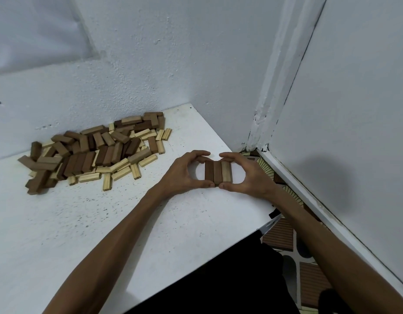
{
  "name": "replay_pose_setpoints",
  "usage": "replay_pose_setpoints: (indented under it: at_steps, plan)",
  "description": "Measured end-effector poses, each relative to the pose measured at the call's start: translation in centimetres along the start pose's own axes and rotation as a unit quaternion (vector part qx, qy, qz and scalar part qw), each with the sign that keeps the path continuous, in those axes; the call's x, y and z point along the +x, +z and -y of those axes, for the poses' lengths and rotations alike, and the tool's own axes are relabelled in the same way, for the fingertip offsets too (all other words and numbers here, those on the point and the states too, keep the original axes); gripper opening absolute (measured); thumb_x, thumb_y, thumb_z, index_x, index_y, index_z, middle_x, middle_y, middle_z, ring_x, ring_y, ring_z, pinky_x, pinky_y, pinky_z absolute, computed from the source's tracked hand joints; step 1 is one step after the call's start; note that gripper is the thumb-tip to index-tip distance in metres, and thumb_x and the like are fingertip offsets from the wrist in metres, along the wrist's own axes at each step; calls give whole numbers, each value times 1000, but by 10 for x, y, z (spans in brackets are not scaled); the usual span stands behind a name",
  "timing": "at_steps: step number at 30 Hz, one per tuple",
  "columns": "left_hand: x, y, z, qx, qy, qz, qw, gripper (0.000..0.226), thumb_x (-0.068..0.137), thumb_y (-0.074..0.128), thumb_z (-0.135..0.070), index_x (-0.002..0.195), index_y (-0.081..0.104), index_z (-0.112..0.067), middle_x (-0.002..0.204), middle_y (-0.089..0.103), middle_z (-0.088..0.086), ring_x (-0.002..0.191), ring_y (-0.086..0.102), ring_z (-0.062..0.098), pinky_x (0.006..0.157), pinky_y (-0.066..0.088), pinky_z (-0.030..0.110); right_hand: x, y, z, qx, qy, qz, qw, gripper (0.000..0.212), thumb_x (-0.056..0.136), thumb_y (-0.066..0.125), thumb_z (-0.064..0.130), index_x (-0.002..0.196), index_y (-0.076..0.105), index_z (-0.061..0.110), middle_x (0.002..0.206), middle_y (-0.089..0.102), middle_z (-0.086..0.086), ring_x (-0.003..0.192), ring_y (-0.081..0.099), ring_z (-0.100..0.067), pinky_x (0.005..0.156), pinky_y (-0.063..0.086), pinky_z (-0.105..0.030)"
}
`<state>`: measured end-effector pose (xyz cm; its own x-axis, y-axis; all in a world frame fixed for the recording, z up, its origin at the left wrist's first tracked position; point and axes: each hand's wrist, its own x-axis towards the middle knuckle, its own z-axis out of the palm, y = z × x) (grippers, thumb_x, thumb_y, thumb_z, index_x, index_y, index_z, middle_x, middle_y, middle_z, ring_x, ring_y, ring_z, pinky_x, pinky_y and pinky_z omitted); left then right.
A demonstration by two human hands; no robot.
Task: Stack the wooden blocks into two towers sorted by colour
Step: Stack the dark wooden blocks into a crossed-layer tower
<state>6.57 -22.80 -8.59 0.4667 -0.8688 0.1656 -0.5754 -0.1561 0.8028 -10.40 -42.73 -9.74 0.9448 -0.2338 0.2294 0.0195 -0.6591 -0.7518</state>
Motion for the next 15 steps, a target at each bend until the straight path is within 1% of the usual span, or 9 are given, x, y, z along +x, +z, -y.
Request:
replay_pose_setpoints:
  at_steps: [2, 7, 15]
  plan:
    - [0, 0, 0, 1, 2, -1, 1000, 82, 66, 99, -35, 137, 57, -32, 124, 71, -16, 126, 60, 9, 110, 45, 37, 0, 0, 0, -3, 3, -1, 1000, 82, 74, 93, 39, 145, 52, 30, 135, 63, 13, 132, 56, -8, 113, 46, -40]
    - [0, -1, 0, 2, 1, 2, 1000, 83, 66, 99, -37, 137, 56, -33, 125, 71, -18, 126, 60, 8, 110, 45, 40, 0, 1, -1, -6, 2, -9, 1000, 81, 73, 93, 39, 143, 54, 30, 135, 62, 15, 132, 56, -9, 112, 46, -41]
    - [-2, 0, -1, 8, -8, 3, 1000, 86, 65, 100, -39, 138, 55, -34, 123, 71, -18, 124, 59, 1, 108, 46, 34, 0, 2, -1, -1, 6, -9, 1000, 81, 73, 94, 36, 144, 55, 25, 136, 62, 14, 131, 56, -7, 112, 46, -39]
